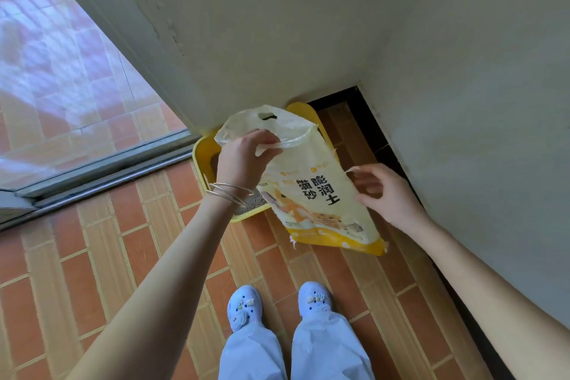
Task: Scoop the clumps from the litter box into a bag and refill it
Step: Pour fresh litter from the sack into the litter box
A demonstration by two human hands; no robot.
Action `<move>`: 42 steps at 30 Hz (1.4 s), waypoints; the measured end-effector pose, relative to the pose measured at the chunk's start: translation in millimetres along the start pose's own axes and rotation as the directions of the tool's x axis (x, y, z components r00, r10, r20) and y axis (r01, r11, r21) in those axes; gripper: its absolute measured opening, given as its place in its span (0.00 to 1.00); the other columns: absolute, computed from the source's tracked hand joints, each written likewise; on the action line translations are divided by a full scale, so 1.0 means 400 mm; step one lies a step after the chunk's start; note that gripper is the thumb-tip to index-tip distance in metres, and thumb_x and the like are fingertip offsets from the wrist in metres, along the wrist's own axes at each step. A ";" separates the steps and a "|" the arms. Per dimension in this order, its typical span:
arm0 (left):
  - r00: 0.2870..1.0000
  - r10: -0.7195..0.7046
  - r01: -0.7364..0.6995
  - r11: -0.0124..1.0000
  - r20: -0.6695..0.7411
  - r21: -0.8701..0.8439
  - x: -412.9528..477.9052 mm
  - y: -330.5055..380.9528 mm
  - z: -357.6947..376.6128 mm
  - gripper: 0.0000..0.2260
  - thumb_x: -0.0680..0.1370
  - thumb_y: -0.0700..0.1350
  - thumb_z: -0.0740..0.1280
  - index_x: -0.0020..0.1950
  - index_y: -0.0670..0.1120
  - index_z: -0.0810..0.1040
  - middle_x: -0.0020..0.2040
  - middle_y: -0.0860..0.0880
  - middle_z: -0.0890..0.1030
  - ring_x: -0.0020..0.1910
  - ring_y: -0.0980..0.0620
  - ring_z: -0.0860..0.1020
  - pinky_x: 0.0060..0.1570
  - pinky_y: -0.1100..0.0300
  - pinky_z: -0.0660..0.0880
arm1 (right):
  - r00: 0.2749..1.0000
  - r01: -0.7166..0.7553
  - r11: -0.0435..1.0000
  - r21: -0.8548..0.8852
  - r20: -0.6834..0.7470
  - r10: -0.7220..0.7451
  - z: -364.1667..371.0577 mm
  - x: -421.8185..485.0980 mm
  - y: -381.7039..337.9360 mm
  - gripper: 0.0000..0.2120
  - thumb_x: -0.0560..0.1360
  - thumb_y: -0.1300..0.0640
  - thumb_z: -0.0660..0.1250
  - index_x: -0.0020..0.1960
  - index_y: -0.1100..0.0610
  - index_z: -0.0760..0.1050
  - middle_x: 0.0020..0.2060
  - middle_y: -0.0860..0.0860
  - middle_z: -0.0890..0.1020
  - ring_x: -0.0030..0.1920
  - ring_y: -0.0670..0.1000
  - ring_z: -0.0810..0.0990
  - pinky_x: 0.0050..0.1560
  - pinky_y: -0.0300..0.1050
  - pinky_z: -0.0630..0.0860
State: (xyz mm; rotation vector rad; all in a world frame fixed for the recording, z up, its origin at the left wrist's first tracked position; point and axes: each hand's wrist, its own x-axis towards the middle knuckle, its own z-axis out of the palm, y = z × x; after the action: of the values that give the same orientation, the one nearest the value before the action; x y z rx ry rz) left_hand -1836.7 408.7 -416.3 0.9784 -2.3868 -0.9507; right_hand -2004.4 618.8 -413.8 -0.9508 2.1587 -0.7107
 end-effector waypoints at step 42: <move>0.893 0.373 -0.425 0.883 0.251 0.198 0.472 0.370 0.407 0.09 0.70 0.33 0.68 0.44 0.45 0.82 0.42 0.48 0.82 0.49 0.44 0.77 0.37 0.58 0.71 | 0.824 0.078 0.871 -0.484 -0.461 -0.330 -0.400 0.337 0.151 0.05 0.66 0.63 0.72 0.42 0.58 0.79 0.38 0.52 0.81 0.49 0.52 0.70 0.42 0.44 0.73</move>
State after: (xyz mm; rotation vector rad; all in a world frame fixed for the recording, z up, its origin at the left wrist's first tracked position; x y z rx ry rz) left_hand -2126.1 421.1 -405.8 0.4369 -2.7843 -0.6307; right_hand -2218.7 581.9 -402.3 -1.3781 2.8232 -0.6428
